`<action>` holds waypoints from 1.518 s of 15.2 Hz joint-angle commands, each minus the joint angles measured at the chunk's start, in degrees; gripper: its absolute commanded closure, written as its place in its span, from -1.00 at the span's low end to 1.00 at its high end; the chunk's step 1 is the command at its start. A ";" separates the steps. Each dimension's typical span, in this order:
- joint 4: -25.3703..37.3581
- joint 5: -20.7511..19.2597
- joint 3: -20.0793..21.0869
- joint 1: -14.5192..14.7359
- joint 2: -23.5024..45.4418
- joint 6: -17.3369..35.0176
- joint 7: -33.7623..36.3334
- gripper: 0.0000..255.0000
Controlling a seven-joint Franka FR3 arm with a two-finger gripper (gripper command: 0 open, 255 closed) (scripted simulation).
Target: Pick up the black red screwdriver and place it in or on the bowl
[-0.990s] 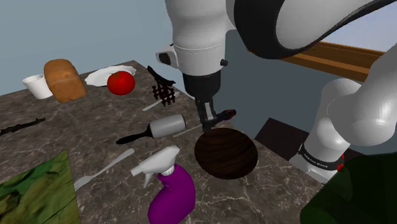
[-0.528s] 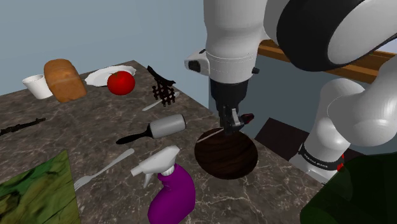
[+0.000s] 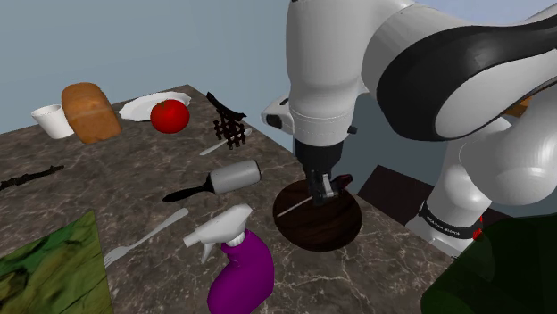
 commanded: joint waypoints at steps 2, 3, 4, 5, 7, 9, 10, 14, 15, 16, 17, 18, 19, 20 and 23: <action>-1.50 0.09 0.41 0.01 0.55 2.07 0.22 1.00; -1.50 0.10 0.40 0.01 0.54 2.07 0.21 1.00; -1.50 0.09 0.41 0.01 0.55 2.07 0.21 1.00; -1.50 0.09 0.41 0.01 0.55 2.07 0.22 1.00; -1.50 0.09 0.41 0.01 0.55 2.07 0.22 1.00; -1.50 0.09 0.41 0.01 0.55 2.07 0.22 1.00; -1.50 0.09 0.40 0.01 0.55 2.06 0.21 1.00; -1.50 0.09 0.40 0.01 0.55 2.06 0.21 -1.00; -1.50 0.09 0.40 0.01 0.55 2.06 0.21 -1.00; -1.50 0.09 0.40 0.01 0.55 2.06 0.21 -1.00; 0.11 0.04 0.13 0.04 0.07 0.01 0.16 -1.00; 1.78 -0.04 -0.13 0.04 -0.31 -2.02 0.12 -1.00; 3.51 -0.14 -0.37 0.02 -0.59 -4.02 0.11 -1.00; 4.92 -0.23 -0.54 -0.01 -0.74 -5.57 0.11 -1.00; 4.92 -0.22 -0.54 -0.01 -0.75 -5.57 0.11 -1.00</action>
